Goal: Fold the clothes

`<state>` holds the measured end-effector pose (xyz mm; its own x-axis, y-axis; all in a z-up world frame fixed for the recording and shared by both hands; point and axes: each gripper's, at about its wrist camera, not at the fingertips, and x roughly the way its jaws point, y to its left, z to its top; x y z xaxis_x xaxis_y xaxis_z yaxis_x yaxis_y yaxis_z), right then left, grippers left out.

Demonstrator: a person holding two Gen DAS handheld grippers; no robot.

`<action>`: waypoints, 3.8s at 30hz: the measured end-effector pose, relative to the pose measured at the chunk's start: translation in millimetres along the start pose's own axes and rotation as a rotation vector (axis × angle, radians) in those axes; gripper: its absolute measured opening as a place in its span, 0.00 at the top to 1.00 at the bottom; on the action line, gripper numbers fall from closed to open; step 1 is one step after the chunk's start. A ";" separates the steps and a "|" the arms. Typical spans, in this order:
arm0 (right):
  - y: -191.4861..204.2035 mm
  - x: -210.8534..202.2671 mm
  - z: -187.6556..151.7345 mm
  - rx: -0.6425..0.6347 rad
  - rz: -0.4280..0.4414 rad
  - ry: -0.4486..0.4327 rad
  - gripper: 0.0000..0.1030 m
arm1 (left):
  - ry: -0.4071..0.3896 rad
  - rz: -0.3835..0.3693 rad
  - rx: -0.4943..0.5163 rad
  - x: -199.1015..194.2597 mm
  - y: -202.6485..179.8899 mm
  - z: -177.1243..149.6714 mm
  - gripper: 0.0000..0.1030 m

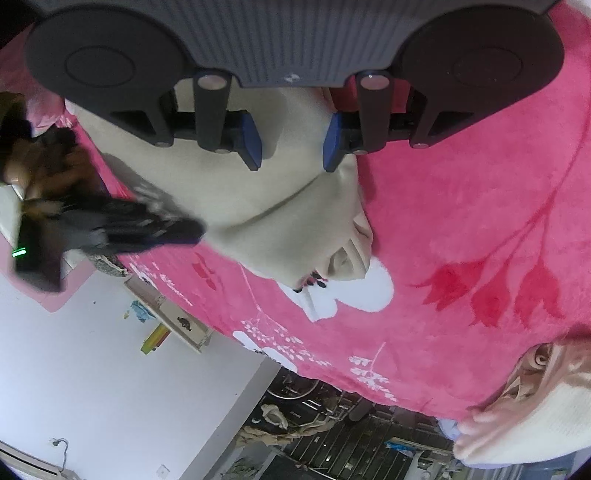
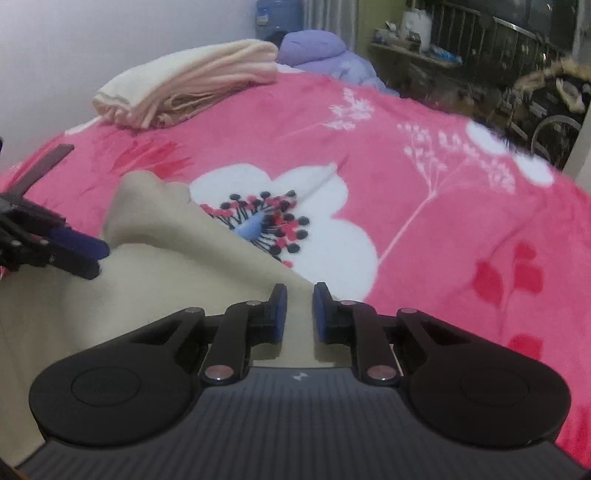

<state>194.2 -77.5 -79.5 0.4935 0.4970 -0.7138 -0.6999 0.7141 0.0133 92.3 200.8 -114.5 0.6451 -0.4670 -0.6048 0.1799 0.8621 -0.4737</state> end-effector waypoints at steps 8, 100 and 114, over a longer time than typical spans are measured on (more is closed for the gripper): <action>10.4 -25.6 56.0 0.006 0.248 -0.066 0.84 | 0.019 -0.024 -0.037 0.9 5.7 4.2 0.61; -164.8 89.1 3.0 0.966 0.654 0.544 0.67 | -0.101 0.095 0.100 25.3 11.1 44.1 0.78; -184.4 38.2 -14.4 0.884 0.511 0.494 0.80 | -0.082 0.073 0.096 26.6 14.8 46.4 0.76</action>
<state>334.7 -197.3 -119.2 -0.1409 0.7211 -0.6783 -0.0543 0.6785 0.7326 146.6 210.3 -107.9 0.7168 -0.3881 -0.5794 0.1980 0.9099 -0.3645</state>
